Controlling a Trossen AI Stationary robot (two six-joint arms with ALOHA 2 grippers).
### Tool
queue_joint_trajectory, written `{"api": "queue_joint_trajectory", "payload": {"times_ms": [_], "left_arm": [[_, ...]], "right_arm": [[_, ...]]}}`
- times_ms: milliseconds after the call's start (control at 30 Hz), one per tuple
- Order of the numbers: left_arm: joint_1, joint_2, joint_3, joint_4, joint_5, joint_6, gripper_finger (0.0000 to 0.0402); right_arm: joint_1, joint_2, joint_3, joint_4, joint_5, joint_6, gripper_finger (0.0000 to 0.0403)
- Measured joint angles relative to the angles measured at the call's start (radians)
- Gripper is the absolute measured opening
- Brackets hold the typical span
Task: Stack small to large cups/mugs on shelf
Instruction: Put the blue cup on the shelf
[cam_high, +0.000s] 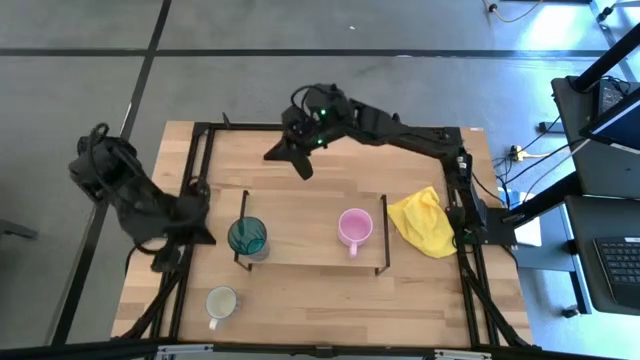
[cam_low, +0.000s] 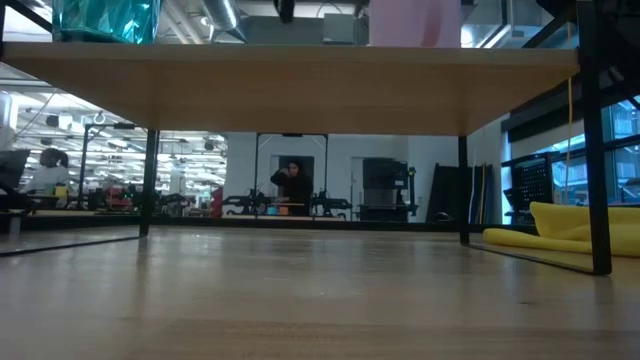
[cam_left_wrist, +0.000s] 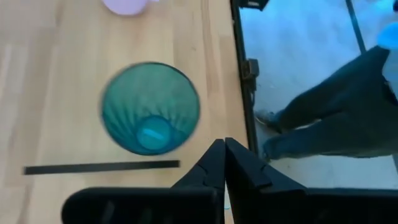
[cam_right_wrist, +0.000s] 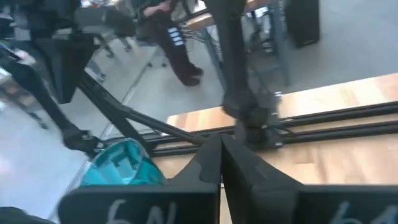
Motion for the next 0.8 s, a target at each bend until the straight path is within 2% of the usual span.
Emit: {"api": "queue_joint_trajectory", "payload": {"times_ms": [133,433,500,600,667,800], "left_arm": [[-0.07,0.044,-0.01,0.0,-0.032,-0.075,0.0005],[-0.173,0.134,-0.132,0.0,-0.03,-0.281,0.0002],[-0.194,0.152,-0.158,-0.001,-0.079,-0.324,0.0001],[-0.225,0.187,-0.207,0.009,-0.245,-0.377,0.0002],[-0.239,0.216,-0.237,0.019,-0.319,-0.393,0.0001],[-0.243,0.271,-0.317,0.018,-0.318,-0.467,0.0002]], "right_arm": [[0.001,0.0,0.046,-0.086,0.047,-0.037,0.001],[0.001,0.0,0.048,-0.144,0.054,-0.056,0.001],[0.001,0.0,0.048,-0.151,0.054,-0.059,0.001],[0.001,0.0,0.048,-0.15,0.054,-0.037,0.001],[0.001,0.0,0.048,-0.15,0.054,-0.024,0.001],[0.0,0.0,0.048,-0.148,0.054,0.017,0.001]]}}
